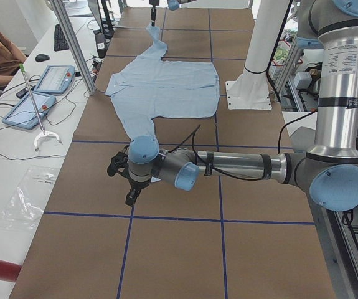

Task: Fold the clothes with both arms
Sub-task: 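Lift the sleeve and carry it across the shirt chest with the right gripper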

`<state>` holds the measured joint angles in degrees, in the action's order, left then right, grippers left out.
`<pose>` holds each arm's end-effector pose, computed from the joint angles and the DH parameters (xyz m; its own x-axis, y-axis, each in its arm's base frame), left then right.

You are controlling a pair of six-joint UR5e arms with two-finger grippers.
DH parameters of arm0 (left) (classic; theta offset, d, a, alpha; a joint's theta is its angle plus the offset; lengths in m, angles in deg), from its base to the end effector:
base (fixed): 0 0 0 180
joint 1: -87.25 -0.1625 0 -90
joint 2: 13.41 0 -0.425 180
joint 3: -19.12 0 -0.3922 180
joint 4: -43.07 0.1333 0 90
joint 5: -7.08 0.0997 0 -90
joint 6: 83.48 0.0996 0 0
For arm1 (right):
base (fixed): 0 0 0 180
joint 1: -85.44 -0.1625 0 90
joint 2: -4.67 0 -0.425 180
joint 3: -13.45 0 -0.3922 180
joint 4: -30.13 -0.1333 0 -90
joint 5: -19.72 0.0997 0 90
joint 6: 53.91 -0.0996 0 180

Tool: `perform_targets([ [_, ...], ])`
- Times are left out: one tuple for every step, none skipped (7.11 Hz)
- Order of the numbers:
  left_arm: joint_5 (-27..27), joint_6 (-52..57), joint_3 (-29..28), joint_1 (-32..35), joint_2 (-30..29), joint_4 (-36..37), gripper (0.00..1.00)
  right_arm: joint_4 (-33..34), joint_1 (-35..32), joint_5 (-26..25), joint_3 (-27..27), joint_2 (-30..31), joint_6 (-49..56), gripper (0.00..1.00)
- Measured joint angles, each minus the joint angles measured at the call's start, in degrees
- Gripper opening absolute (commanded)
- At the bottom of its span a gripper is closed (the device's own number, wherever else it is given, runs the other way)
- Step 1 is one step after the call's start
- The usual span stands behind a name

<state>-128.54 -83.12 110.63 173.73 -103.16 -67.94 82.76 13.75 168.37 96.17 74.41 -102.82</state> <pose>-0.0308 -0.5118 0.6056 0.6811 0.3191 -0.6590 -0.0611 0.9217 0.3831 -0.1530 -0.6160 0.4294 0.3399 -0.0611 0.9385 -0.0848 0.9918 0.0953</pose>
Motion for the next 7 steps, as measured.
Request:
perform_targets([
  [0.0,0.0,0.0,0.0,0.0,0.0,1.0,0.1,2.7,-0.3,1.2,-3.9,-5.9,0.0],
  [0.0,0.0,-0.2,0.0,0.1,0.0,1.0,0.3,5.4,-1.3,1.6,-8.0,-9.8,0.0],
  [0.0,0.0,-0.5,0.0,0.1,0.0,1.0,0.4,8.4,-4.1,1.6,-11.9,-12.8,0.0],
  [0.0,0.0,-0.8,0.0,0.1,-0.1,1.0,0.4,11.7,-8.6,1.2,-15.6,-15.1,0.0],
  [0.0,0.1,-1.0,0.0,0.1,-0.1,1.0,0.4,14.6,-12.9,-0.5,-19.4,-17.0,0.0],
  [0.0,0.1,-1.1,0.0,0.1,-0.1,1.0,0.5,17.0,-16.5,-3.2,-23.1,-18.5,0.0],
  [0.0,0.1,-1.3,0.0,0.1,-0.1,1.0,0.5,18.8,-19.4,-5.1,-25.5,-19.4,0.0],
])
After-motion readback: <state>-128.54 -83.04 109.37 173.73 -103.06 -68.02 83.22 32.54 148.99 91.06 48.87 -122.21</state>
